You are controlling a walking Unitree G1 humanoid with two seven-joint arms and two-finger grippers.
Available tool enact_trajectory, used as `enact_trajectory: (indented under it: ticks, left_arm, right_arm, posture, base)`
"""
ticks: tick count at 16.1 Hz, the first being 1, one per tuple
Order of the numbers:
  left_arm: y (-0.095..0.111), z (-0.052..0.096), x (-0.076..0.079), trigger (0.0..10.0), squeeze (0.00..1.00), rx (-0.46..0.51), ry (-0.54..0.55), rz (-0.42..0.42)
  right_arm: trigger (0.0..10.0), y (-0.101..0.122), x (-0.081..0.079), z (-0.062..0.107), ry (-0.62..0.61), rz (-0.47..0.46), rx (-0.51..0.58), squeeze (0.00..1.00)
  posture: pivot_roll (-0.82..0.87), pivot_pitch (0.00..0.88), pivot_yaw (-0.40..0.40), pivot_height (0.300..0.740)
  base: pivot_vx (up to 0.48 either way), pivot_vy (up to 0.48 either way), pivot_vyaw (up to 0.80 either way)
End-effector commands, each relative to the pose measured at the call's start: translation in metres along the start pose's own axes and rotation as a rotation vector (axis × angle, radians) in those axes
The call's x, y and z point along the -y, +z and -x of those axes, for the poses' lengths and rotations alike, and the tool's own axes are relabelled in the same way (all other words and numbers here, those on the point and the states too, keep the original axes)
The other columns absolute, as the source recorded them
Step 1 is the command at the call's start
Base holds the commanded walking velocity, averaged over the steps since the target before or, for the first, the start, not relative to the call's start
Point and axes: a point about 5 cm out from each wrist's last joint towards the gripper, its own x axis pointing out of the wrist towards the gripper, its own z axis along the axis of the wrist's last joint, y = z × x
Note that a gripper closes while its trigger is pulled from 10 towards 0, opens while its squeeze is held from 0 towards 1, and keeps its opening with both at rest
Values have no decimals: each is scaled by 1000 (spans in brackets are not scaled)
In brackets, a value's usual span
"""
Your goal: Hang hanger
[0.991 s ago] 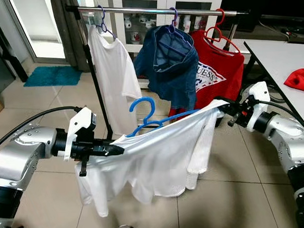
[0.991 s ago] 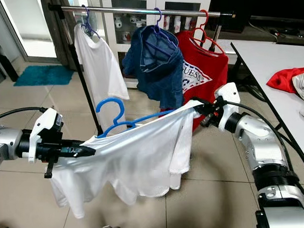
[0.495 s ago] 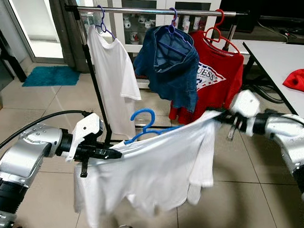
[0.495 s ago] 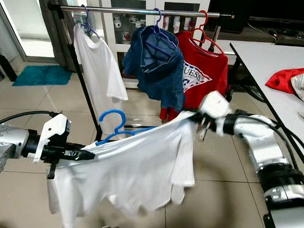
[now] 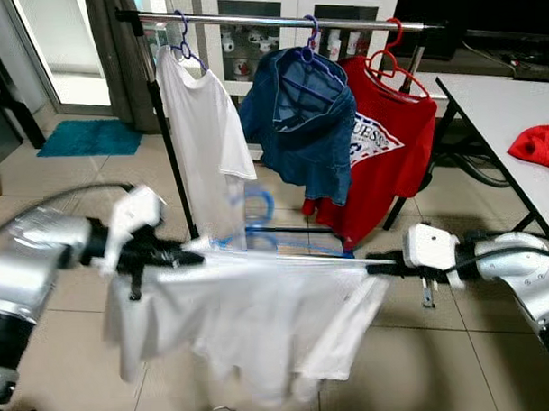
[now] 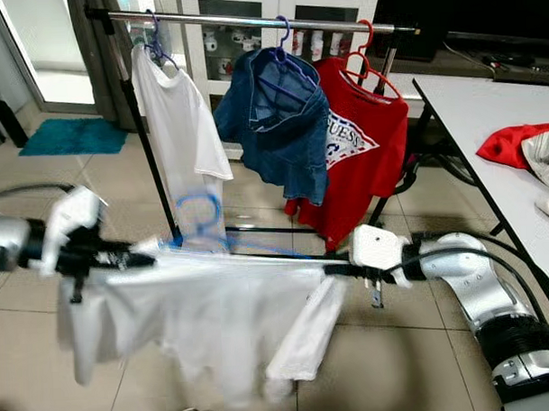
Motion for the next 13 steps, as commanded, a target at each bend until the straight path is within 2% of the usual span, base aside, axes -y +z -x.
enact_trajectory:
  ticks: [1, 2, 4, 6, 10, 13]
  left_arm:
    - [8, 12, -5, 0, 0, 45, 25, 0]
    - [10, 13, -4, 0, 0, 79, -11, 25]
    - [8, 12, -2, 0, 0, 81, -63, 64]
    - [6, 11, -1, 0, 0, 72, -85, 87]
    - [1, 10, 3, 0, 0, 111, -189, 196]
    - [-15, 7, 13, 0, 0, 81, -250, 290]
  right_arm:
    - [0, -11, 2, 10, -26, -27, -57, 0]
    - [0, -14, 7, 9, -78, -63, -57, 0]
    - [0, -19, 13, 9, -141, -85, -70, 0]
    - [0, -19, 17, 11, -162, -83, -76, 0]
    - [0, -18, 29, 18, -205, -69, -79, 0]
    - [0, -17, 39, 25, -239, -56, -93, 0]
  posture:
    - [-86, 0, -26, 740]
    - [-87, 0, -29, 740]
    - [-83, 0, -33, 740]
    - [-82, 0, -35, 740]
    - [-81, 1, -36, 740]
    - [-81, 5, -35, 740]
  base:
    - [0, 0, 0]
    - [0, 0, 0]
    - [0, 0, 0]
    - [0, 0, 0]
    - [0, 0, 0]
    - [0, 0, 0]
